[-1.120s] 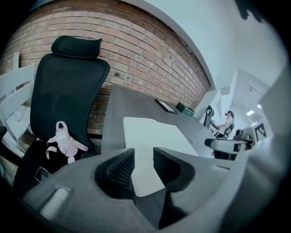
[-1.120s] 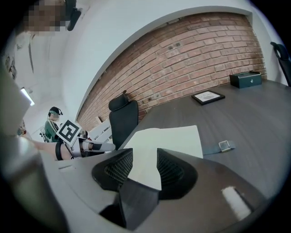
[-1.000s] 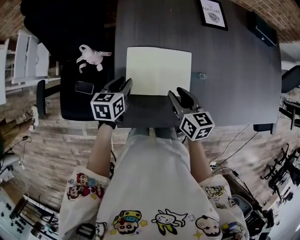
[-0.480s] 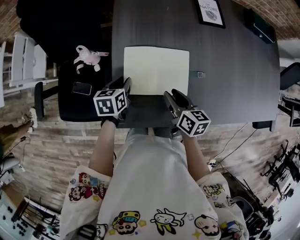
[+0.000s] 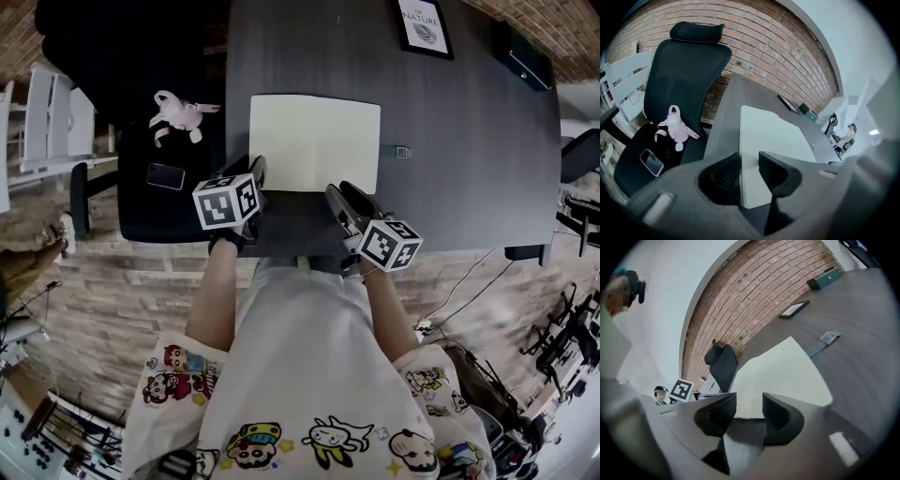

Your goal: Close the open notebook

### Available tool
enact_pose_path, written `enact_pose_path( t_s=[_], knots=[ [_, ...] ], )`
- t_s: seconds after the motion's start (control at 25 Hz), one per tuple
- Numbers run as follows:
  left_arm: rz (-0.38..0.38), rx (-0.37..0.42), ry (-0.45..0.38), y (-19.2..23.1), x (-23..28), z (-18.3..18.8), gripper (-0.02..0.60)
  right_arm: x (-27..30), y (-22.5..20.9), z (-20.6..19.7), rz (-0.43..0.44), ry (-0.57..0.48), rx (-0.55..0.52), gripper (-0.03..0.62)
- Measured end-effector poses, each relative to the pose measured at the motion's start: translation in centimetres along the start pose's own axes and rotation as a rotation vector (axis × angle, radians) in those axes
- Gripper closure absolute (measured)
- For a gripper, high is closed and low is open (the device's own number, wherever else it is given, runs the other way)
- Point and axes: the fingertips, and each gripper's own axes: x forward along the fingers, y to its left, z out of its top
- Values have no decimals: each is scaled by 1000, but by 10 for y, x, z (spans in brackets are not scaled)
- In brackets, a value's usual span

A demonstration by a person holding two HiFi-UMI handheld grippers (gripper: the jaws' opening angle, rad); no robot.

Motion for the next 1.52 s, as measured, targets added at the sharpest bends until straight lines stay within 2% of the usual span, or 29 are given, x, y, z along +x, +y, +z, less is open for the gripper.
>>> enact_pose_path(
  t_s=[0.16, 0.36, 0.48, 0.64, 0.84, 0.88, 1.12, 1.28, 1.4, 1.52],
  knots=[
    [-26, -41, 4, 5, -2, 2, 466, 2, 4, -2, 32, 17, 27, 424],
    [-50, -60, 28, 7, -2, 4, 474, -1, 11, -7, 91, 35, 165, 411],
    [-64, -68, 25, 5, -2, 4, 479, 1, 14, -18, 127, 59, 295, 402],
    [-81, -109, 16, 6, -2, 4, 489, 5, 9, -29, 158, 49, 525, 370],
    [-93, -123, 4, 8, -3, 7, 496, 9, 1, -31, 194, -41, 748, 338],
    [-93, -120, 1, 8, -3, 8, 497, 9, -2, -30, 194, -65, 775, 359],
    [-83, -99, -6, 6, -2, 7, 499, 7, -10, -21, 225, -171, 876, 362],
    [-67, -63, 2, 5, -3, 5, 499, 4, -11, -16, 297, -225, 972, 345],
    [-58, -33, -1, 3, -3, 4, 500, 0, -12, -14, 322, -254, 963, 335],
    [-66, -22, 4, 3, -3, 5, 502, -5, -17, -12, 298, -281, 934, 333]
  ],
)
